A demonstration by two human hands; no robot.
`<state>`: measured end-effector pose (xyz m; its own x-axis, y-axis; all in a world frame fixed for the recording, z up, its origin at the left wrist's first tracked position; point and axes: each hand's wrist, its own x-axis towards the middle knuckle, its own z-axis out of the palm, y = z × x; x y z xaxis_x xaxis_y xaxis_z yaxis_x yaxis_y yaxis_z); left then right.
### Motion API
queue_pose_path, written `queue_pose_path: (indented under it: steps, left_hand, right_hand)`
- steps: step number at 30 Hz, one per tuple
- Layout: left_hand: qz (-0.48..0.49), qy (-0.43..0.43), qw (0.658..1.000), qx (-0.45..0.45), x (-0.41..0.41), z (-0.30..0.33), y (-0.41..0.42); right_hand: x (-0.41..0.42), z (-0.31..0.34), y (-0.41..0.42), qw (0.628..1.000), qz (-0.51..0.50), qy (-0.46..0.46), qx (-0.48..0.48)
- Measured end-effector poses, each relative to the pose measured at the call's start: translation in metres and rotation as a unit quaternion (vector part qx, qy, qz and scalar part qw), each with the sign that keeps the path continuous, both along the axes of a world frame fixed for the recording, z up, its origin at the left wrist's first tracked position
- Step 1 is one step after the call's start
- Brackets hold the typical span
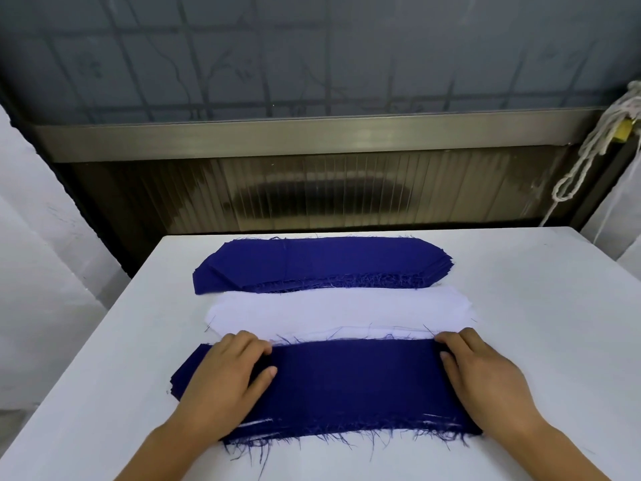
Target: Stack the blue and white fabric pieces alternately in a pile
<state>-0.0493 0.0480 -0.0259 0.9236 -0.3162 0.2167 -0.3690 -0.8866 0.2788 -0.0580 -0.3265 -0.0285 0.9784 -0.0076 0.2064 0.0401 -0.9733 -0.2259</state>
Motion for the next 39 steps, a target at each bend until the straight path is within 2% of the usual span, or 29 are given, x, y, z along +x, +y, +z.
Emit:
queue_pose_path:
  steps: [6, 9, 14, 17, 20, 23, 31, 34, 39]
  left_hand:
    - [0.03, 0.045, 0.997, 0.051, -0.005, -0.005, 0.04]
    - [0.023, 0.025, 0.997, 0.071, 0.004, 0.006, 0.042]
    - [0.009, -0.032, 0.998, 0.045, 0.036, 0.019, 0.002]
    - [-0.013, 0.015, 1.0, 0.023, 0.061, 0.012, -0.026]
    - [-0.019, 0.063, 0.998, 0.005, 0.075, 0.002, -0.036]
    - [-0.015, 0.037, 0.999, -0.016, 0.075, -0.008, -0.033]
    - [-0.046, -0.062, 0.997, -0.024, 0.067, -0.01, -0.034]
    - [-0.073, -0.107, 0.991, -0.025, 0.064, -0.005, -0.035]
    - [-0.07, -0.099, 0.992, -0.026, 0.06, -0.002, -0.035]
  right_hand:
    - [-0.006, 0.004, -0.01, 0.998, -0.035, 0.01, -0.049]
    - [0.006, 0.011, -0.01, 0.997, -0.017, 0.032, -0.069]
    - [0.043, 0.025, 0.016, 0.995, 0.096, 0.016, 0.025]
    - [0.067, 0.022, 0.031, 0.984, 0.156, 0.057, 0.061]
    - [0.074, 0.012, 0.031, 0.981, 0.166, 0.075, 0.074]
    - [0.07, 0.002, 0.027, 0.984, 0.149, 0.031, 0.093]
    - [0.066, -0.005, 0.029, 0.982, 0.167, -0.058, 0.072]
    - [0.066, -0.003, 0.029, 0.982, 0.164, -0.053, 0.079]
    - [0.067, 0.0, 0.028, 0.985, 0.13, -0.033, 0.11]
